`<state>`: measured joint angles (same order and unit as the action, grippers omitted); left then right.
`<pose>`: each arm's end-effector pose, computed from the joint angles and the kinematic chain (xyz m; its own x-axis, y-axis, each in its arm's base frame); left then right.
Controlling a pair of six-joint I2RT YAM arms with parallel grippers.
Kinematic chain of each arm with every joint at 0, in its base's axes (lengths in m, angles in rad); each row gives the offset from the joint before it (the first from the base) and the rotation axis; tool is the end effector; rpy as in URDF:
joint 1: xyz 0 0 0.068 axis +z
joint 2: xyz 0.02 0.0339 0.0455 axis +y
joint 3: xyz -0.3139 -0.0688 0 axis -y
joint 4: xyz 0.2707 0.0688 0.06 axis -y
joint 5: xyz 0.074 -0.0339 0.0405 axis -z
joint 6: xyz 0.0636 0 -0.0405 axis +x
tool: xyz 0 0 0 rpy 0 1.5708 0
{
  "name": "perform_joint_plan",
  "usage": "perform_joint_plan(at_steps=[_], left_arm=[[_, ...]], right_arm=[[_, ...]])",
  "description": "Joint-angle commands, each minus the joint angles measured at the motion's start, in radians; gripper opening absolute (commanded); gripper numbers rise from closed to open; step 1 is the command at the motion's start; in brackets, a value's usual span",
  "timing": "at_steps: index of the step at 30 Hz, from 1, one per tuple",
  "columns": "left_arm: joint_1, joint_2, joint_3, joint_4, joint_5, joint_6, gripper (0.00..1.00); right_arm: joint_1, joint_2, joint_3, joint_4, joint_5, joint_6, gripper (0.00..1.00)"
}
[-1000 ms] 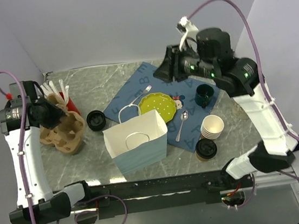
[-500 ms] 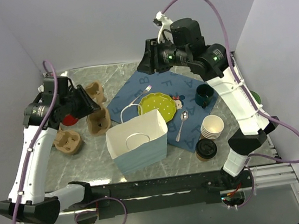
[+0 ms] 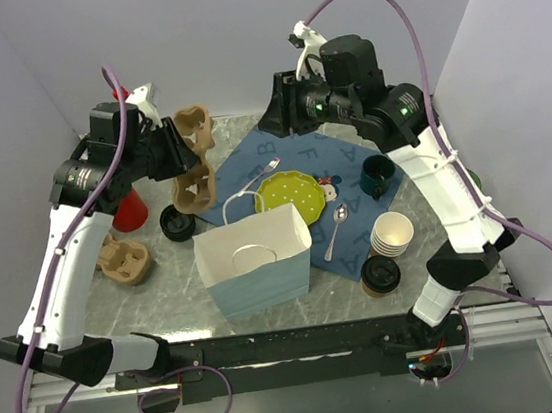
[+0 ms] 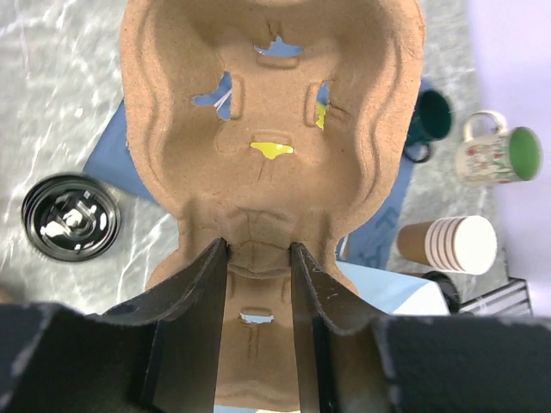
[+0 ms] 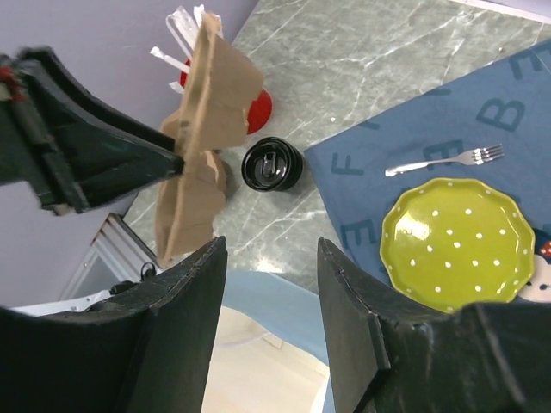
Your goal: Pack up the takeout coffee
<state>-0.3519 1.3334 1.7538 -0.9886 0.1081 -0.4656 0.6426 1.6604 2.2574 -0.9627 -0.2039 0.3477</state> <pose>0.2647 -0.1045 0.5100 -0.6435 -0.2392 -0.7271 0.1557 0.8892 -0.4303 0.2849 0.2293 0.5792 -0.5207 0.0270 -0.8533 -0.5965 0.7035 0.3863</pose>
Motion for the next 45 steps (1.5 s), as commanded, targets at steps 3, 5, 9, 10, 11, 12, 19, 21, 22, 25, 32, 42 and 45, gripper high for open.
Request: perform_joint_plan(at_steps=[3, 5, 9, 10, 11, 12, 19, 21, 22, 25, 32, 42, 45], left_arm=[[-0.025, -0.019, 0.122, 0.008, 0.093, 0.015, 0.36], [-0.032, -0.033, 0.154, -0.007, 0.143, 0.012, 0.37], [-0.044, -0.08, 0.164, -0.05, 0.198, -0.001, 0.39], [-0.047, -0.091, 0.148, -0.053, 0.214, -0.008, 0.39], [-0.045, -0.112, 0.139, -0.056, 0.229, -0.016, 0.39], [-0.047, -0.123, 0.13, -0.062, 0.267, -0.019, 0.4], [-0.053, -0.215, 0.069, -0.102, 0.298, -0.015, 0.4], [-0.053, -0.235, 0.058, -0.105, 0.307, -0.008, 0.4], [-0.055, -0.238, 0.05, -0.108, 0.324, -0.002, 0.4], [-0.059, -0.238, 0.043, -0.116, 0.36, -0.002, 0.4], [-0.099, -0.224, 0.001, -0.177, 0.383, 0.056, 0.41], [-0.154, -0.175, 0.033, -0.229, 0.305, 0.199, 0.37], [-0.167, -0.166, 0.041, -0.213, 0.298, 0.217, 0.37]], right_arm=[[0.0, -0.183, -0.161, 0.044, -0.104, -0.036, 0.57], [0.002, -0.259, -0.247, 0.065, -0.161, -0.055, 0.58], [0.002, -0.367, -0.467, 0.145, -0.218, -0.052, 0.58], [0.002, -0.384, -0.493, 0.159, -0.227, -0.049, 0.58], [0.0, -0.41, -0.519, 0.169, -0.27, -0.046, 0.58], [0.0, -0.421, -0.563, 0.185, -0.297, -0.046, 0.58], [0.0, -0.465, -0.66, 0.246, -0.462, -0.104, 0.58], [0.0, -0.456, -0.636, 0.197, -0.405, -0.093, 0.57], [0.0, -0.45, -0.628, 0.185, -0.381, -0.093, 0.57], [0.0, -0.464, -0.645, 0.182, -0.355, -0.075, 0.57], [0.0, -0.51, -0.739, 0.246, -0.324, -0.044, 0.57], [0.0, -0.485, -0.647, 0.197, -0.233, 0.091, 0.57], [0.0, -0.482, -0.644, 0.202, -0.258, 0.099, 0.57]])
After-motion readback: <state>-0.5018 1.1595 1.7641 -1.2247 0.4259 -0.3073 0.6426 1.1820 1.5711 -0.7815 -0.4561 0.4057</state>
